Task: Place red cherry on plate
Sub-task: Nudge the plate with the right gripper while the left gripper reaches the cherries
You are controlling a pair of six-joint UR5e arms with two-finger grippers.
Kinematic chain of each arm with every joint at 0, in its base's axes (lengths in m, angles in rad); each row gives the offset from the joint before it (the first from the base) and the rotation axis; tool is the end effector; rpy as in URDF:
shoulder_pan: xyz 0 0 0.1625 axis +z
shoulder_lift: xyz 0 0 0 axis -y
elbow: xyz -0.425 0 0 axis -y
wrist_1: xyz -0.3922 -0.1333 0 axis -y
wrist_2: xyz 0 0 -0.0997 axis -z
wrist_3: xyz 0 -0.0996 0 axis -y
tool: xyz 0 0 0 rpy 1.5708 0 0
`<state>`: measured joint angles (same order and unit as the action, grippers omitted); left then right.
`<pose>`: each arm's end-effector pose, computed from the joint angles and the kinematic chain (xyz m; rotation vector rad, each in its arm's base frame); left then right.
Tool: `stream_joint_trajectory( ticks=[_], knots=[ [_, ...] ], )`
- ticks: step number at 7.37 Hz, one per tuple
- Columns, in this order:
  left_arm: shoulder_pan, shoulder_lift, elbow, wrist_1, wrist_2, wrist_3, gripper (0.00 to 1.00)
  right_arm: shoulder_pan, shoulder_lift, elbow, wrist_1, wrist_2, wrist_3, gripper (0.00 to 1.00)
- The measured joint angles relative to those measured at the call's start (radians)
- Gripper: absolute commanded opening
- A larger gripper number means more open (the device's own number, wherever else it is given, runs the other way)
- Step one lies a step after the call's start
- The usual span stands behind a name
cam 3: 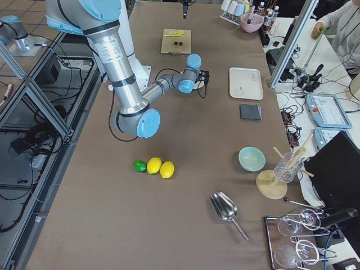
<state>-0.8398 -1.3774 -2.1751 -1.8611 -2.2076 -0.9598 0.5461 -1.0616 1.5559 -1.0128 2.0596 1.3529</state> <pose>0.2157 -0.3515 0.4198 -0.0074 0.9093 0.0104 -0.5346 -0.4262 0.3045 -0.0264 -1.1177 0.0362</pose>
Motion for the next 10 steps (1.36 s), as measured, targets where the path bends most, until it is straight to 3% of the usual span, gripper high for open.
stream_joint_trajectory(
  ticks=[2,6,7,8,9,10],
  knots=[
    [0.128,-0.007,0.051,-0.088,0.101,-0.087,0.91,-0.013,0.001,0.0,-0.001,-0.007,-0.001,0.0],
    [0.233,-0.043,0.14,-0.164,0.176,-0.134,0.86,-0.01,-0.015,0.029,-0.001,-0.009,0.007,0.0],
    [0.249,-0.05,0.147,-0.166,0.188,-0.135,0.86,-0.009,-0.018,0.031,-0.001,-0.01,0.008,0.14],
    [0.262,-0.059,0.156,-0.166,0.196,-0.135,0.85,-0.009,-0.021,0.031,-0.001,-0.012,0.008,0.5],
    [0.269,-0.067,0.165,-0.167,0.204,-0.135,0.85,-0.009,-0.023,0.032,0.0,-0.016,0.008,0.97],
    [0.277,-0.073,0.17,-0.167,0.212,-0.136,0.85,-0.009,-0.024,0.034,0.0,-0.035,0.014,0.99]
  ],
)
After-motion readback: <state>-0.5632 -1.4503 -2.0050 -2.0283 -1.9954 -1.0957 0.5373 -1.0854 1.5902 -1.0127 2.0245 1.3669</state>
